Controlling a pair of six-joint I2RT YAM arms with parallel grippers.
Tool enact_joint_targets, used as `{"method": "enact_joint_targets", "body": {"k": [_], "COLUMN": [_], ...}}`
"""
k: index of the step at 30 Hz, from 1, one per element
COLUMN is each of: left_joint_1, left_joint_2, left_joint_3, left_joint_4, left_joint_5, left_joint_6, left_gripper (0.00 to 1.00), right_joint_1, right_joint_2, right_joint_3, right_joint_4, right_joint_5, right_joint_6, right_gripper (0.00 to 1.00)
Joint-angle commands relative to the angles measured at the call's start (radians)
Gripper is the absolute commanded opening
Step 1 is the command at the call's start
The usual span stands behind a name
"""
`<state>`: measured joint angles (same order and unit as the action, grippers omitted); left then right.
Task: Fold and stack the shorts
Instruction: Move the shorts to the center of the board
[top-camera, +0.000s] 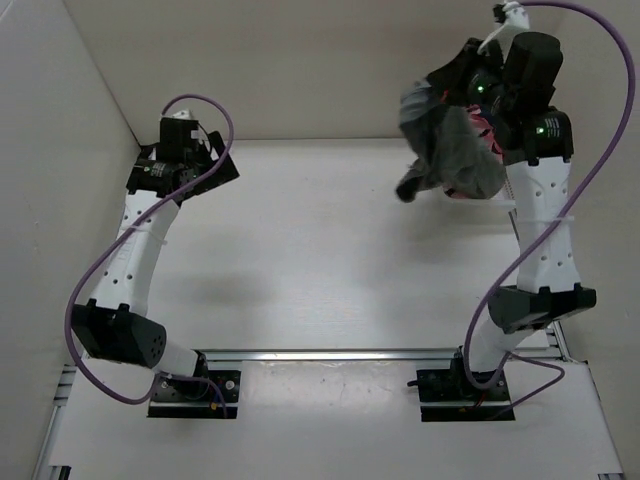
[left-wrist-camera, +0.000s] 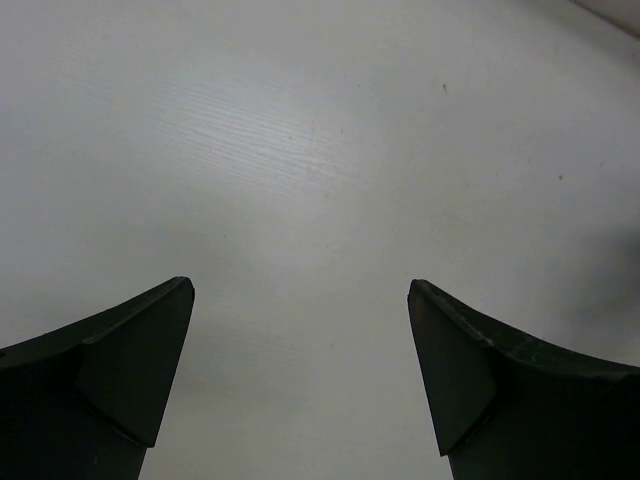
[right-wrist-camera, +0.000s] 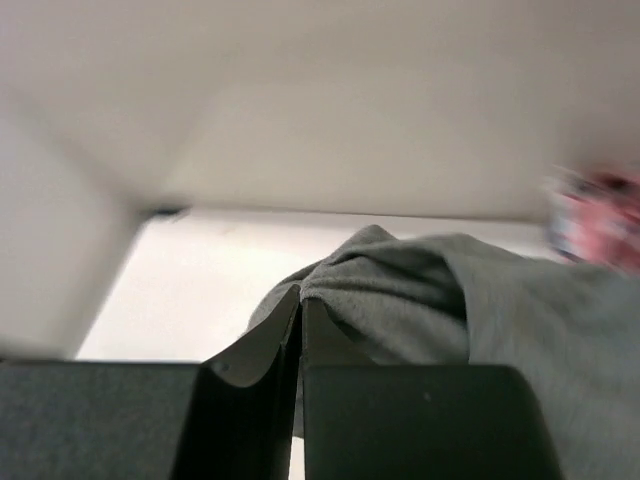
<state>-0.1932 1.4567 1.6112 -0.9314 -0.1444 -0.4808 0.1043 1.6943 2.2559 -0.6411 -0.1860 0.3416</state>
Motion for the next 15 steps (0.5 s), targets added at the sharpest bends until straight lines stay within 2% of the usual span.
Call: {"method": "enact_joint_targets", "body": {"k": [1, 3, 6, 7, 10, 11, 12, 13, 14, 15], "left_joint_1": [0.084, 0.122, 0.184, 0.184, 0.196, 0.196, 0.183, 0.17, 0.14, 0.123], "left_joint_2": [-0.033, -0.042, -0.065, -0.065, -0.076, -0.076, -0.067, -0.058, -0.032, -0.016], "left_joint_3": [0.059, 0.068, 0.069, 0.056, 0.027, 0.016, -0.005, -0.005, -0.014, -0.014], "left_joint_4": [-0.012, -0.021, -0.021, -0.021, -0.021, -0.021, -0.021, -0.021, -0.021, -0.021], "left_joint_5": [0.074, 0.12, 0.158, 0.178, 0.201, 0.201, 0.213, 0.213, 0.213, 0.23], "left_joint_6": [0.01, 0.01, 0.01, 0.01, 0.022, 0.022, 0.034, 0.034, 0.044, 0.044], "left_gripper": [1.0, 1.0, 1.0, 1.0, 1.0, 1.0, 1.0, 1.0, 1.0, 1.0], "right_joint_1": [0.101, 0.182, 0.297, 0.354, 0.416, 0.416, 0.416, 0.416, 0.416, 0.416], "right_joint_2": [-0.068, -0.106, -0.2, -0.246, -0.31, -0.32, -0.32, -0.32, -0.311, -0.311], "right_joint_3": [-0.007, -0.057, -0.247, -0.377, -0.574, -0.689, -0.735, -0.772, -0.815, -0.828], "right_joint_4": [0.047, 0.037, 0.037, 0.037, 0.025, 0.024, -0.007, -0.029, -0.054, -0.099], "right_joint_5": [-0.2, -0.247, -0.256, -0.245, -0.181, -0.156, -0.147, -0.147, -0.126, -0.094], "right_joint_6": [-0.091, -0.121, -0.133, -0.15, -0.171, -0.156, -0.156, -0.156, -0.147, -0.136], "right_gripper": [0.0, 0.0, 0.0, 0.0, 0.0, 0.08, 0.54, 0.74, 0.88, 0.91]}}
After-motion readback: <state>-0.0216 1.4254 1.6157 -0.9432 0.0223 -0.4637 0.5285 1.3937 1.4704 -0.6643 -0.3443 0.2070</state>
